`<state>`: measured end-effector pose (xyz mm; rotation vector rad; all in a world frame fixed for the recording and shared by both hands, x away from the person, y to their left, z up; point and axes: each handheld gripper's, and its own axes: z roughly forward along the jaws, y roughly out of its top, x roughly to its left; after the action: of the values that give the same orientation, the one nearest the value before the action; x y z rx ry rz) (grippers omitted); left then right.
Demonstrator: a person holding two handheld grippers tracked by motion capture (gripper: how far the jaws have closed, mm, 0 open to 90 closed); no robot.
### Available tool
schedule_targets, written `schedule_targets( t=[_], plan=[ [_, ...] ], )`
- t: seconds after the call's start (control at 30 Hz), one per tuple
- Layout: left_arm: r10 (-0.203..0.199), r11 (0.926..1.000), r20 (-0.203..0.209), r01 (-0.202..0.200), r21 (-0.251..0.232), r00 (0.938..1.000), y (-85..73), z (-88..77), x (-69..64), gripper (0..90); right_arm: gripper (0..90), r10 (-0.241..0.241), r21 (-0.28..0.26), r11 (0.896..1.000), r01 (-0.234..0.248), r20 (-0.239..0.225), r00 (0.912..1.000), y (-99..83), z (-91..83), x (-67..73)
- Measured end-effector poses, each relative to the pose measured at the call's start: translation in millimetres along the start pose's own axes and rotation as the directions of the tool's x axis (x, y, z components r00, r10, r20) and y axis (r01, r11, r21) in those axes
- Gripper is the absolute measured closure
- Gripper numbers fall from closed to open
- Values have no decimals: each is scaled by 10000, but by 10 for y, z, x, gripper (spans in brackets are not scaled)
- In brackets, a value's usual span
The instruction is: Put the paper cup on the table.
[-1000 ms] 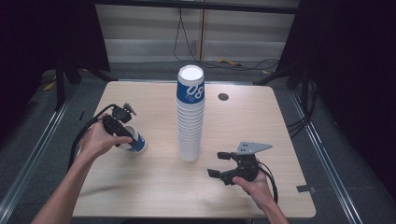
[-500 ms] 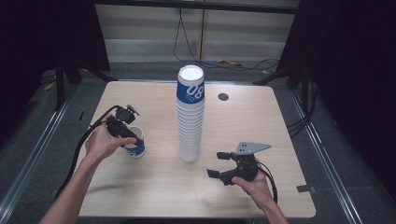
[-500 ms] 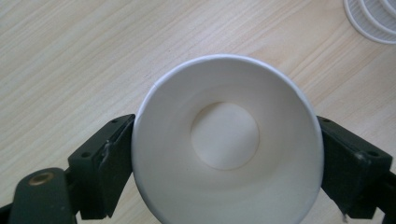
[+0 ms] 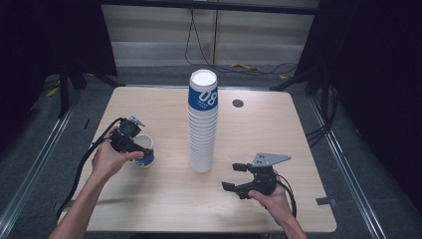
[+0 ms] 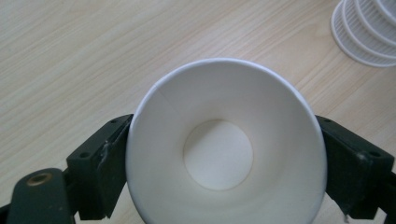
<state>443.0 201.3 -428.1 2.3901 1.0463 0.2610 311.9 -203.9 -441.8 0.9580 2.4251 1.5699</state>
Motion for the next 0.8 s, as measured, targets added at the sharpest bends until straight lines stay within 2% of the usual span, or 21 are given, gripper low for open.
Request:
schedule_targets(
  t=[0.03,0.1,0.13,0.2,0.23,0.37,0.4,0.5,0.57,0.8],
  plan=[
    [-48,9999,54,49,-157,10000,-23,17,-4,131,178,-34,-31,10000,34,7,10000,1,-5,4],
    [110,9993,68,-108,-362,9999,-51,41,-4,129,178,-35,-39,10000,35,33,10000,2,-9,8],
    [-37,9986,28,39,-521,10000,-69,46,-8,129,178,-24,-39,10000,24,34,10000,1,-8,7],
    [62,9976,-5,-62,-690,10000,-87,57,-7,129,178,11,-2,10000,-11,29,10000,0,1,2],
    [-29,9973,30,31,-731,10000,-95,59,1,129,178,8,9,10000,-8,1,10000,-2,4,1],
    [152,9939,-35,-155,-1093,9999,-154,96,0,128,178,56,91,9999,-56,-26,10000,-19,19,-10],
    [190,9936,-18,-191,-1116,9998,-166,102,4,126,178,30,102,9999,-30,-15,10000,-18,16,-4],
    [-109,9917,121,123,-1277,9999,-206,133,6,125,178,-22,51,10000,22,-17,10000,-14,10,4],
    [-27,9936,71,35,-1128,10000,-231,164,3,128,178,-10,54,10000,11,-10,10000,-14,6,4],
    [-85,9892,481,154,-1457,9988,-314,180,12,149,178,14,59,10000,-14,40,10000,-16,-3,-2]
  ],
)
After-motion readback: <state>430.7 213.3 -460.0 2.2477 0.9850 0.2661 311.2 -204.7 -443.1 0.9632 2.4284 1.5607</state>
